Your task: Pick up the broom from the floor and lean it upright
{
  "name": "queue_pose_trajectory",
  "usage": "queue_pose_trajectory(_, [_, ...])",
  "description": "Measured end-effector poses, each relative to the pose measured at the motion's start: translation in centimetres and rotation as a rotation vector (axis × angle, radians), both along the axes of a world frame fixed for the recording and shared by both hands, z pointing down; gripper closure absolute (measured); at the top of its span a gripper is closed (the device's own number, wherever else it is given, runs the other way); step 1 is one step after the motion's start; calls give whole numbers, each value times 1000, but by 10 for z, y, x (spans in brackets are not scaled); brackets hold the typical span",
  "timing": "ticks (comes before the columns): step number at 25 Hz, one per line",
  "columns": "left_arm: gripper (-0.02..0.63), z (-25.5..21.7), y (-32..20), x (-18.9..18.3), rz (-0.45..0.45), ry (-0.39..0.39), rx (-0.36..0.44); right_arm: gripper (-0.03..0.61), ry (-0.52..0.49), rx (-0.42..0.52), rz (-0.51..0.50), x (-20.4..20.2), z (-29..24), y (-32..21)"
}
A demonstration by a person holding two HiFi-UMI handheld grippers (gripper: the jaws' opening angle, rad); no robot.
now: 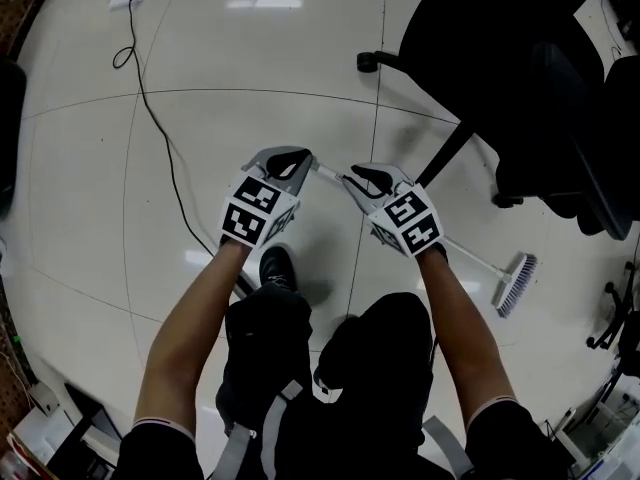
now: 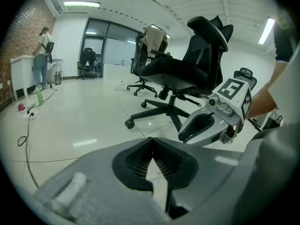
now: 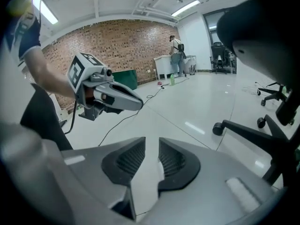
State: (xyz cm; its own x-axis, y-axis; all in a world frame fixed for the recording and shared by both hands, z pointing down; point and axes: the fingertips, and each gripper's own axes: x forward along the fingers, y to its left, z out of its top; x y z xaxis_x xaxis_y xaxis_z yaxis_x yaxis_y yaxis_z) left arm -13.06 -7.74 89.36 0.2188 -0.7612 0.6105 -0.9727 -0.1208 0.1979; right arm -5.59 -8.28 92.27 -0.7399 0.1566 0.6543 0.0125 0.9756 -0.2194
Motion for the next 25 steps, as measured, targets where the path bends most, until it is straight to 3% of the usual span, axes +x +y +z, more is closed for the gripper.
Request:
queue_pose_trajectory(12, [614,129,17,3,-28,12,-72,478,111,-11,-133,-12,173,1])
queue_pose_trajectory(18, [614,142,31,-5,-75,29,-84,395,220,7,-180,-15,233,14])
queue_pose_trajectory(25, [614,138,38,-14,-95,14,-70,357,291,130,-200,-9,255,13])
